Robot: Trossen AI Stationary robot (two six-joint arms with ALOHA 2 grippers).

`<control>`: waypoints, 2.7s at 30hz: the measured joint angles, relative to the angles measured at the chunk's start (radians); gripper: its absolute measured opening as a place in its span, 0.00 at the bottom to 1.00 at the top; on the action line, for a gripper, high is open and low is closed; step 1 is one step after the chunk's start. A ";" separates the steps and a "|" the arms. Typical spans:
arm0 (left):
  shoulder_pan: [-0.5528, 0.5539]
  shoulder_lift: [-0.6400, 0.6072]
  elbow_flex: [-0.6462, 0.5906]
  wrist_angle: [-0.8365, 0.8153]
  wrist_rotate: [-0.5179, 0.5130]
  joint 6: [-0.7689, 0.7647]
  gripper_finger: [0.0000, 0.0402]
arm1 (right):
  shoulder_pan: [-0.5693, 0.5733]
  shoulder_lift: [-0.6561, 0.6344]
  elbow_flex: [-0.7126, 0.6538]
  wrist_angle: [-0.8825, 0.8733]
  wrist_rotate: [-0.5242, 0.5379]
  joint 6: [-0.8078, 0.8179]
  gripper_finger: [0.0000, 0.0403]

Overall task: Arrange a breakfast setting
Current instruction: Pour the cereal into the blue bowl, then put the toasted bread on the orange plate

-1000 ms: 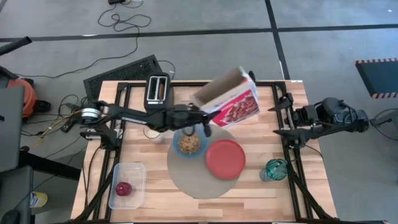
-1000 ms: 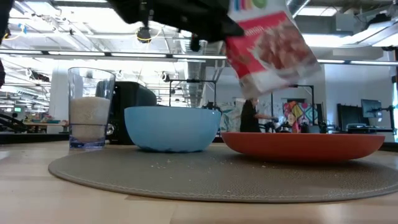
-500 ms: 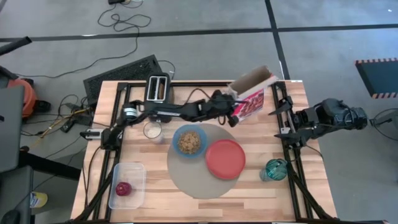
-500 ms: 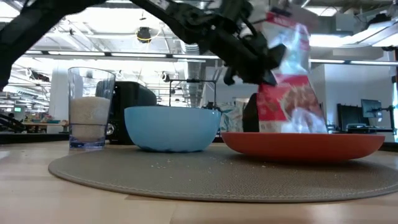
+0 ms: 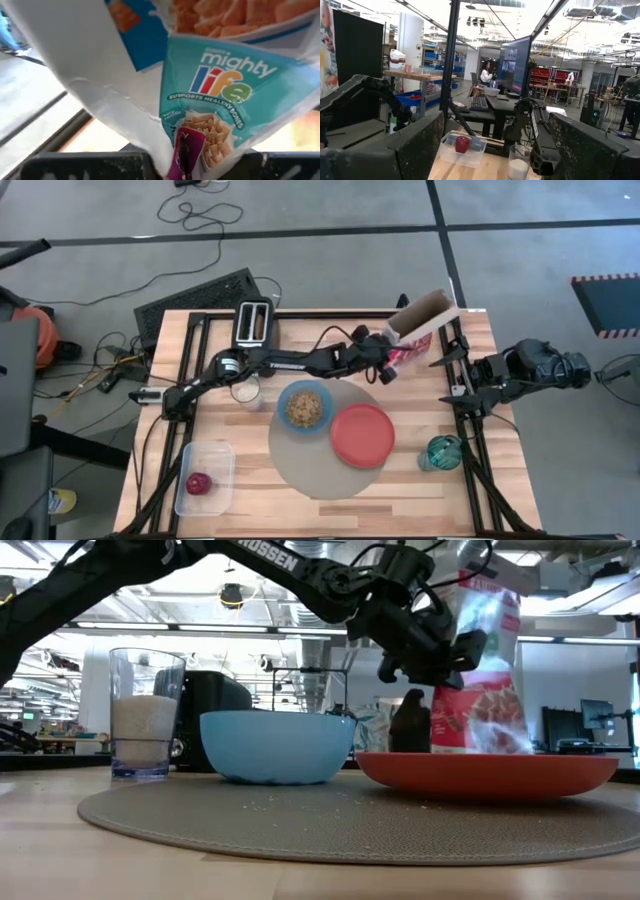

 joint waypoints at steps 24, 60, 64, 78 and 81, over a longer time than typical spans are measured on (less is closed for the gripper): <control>-0.002 0.000 0.000 0.001 0.023 -0.002 0.45 | 0.000 0.000 0.000 -0.023 -0.001 0.011 0.96; -0.063 -0.175 -0.001 -0.391 -0.066 -0.038 0.75 | 0.004 0.002 0.000 -0.051 -0.003 0.029 0.96; -0.086 -0.209 0.000 -0.461 -0.088 -0.041 0.75 | 0.006 0.003 0.000 -0.058 0.000 0.031 0.96; -0.264 -0.396 0.000 -0.817 -0.114 -0.089 0.75 | 0.025 0.057 -0.001 -0.111 -0.012 0.079 0.96; -0.306 -0.426 -0.001 -0.907 -0.185 -0.135 0.75 | 0.051 0.105 -0.002 -0.113 -0.015 0.088 0.96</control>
